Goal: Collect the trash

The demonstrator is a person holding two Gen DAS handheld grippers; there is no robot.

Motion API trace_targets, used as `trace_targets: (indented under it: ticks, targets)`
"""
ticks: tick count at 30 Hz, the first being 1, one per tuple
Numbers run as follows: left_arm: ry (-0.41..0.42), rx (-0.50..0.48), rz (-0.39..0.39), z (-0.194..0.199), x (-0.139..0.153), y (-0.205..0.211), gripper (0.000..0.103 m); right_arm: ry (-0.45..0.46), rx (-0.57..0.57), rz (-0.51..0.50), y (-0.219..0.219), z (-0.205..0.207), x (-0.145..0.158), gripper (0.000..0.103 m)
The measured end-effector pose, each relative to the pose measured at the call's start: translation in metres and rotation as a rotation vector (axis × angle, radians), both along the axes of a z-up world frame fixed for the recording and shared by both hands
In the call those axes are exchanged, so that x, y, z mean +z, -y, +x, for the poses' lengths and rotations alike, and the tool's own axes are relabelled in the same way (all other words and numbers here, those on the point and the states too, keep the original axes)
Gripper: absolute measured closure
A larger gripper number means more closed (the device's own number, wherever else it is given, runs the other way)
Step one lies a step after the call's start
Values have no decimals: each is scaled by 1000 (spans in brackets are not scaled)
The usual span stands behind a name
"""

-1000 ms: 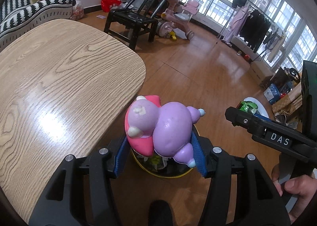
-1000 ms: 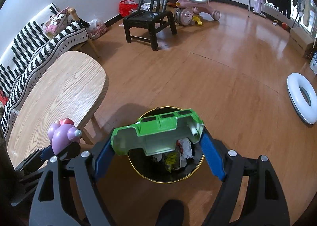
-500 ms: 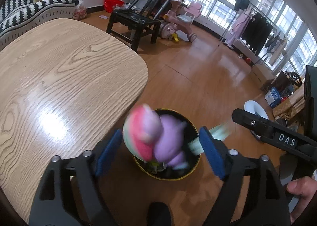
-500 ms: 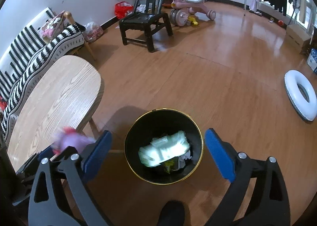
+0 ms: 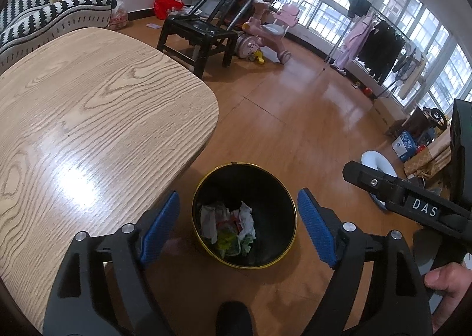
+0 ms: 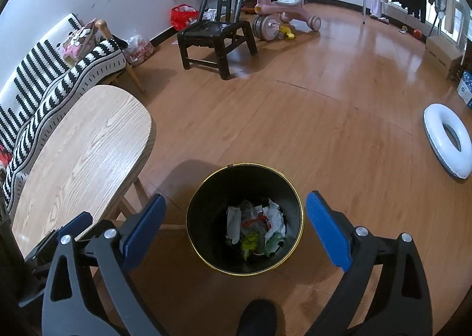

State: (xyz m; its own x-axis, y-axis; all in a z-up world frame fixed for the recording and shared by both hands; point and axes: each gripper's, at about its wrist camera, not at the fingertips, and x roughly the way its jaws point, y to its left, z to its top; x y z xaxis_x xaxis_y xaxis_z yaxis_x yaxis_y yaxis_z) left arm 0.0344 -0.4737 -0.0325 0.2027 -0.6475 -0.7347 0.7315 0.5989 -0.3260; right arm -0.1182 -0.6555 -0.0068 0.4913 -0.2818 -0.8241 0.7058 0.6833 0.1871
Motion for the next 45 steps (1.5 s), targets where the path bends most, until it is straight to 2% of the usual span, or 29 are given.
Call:
trace_targets:
  ticks: [6, 12, 18, 23, 28, 33, 39, 45]
  targets:
    - [32, 10, 2, 0, 10, -12, 17, 28, 1, -3, -6, 3, 6, 10]
    - [109, 71, -3, 9, 36, -59, 11, 74, 81, -13, -35, 20, 22, 10]
    - [218, 211, 33, 28, 64, -151, 10, 102, 257, -50, -97, 64, 44, 9]
    - [288, 411, 74, 42, 82, -257, 9, 141, 433, -72, -173, 108, 61, 9]
    - [262, 659, 106, 43, 86, -382, 9, 170, 639, -105, -268, 145, 72, 8]
    - [242, 829, 157, 35, 83, -475, 9, 192, 800, -122, -352, 167, 72, 8]
    - [237, 955, 204, 23, 78, -547, 9, 201, 898, -132, -418, 187, 67, 8]
    - [232, 1001, 216, 24, 77, -570, 9, 184, 925, -128, -446, 202, 56, 8]
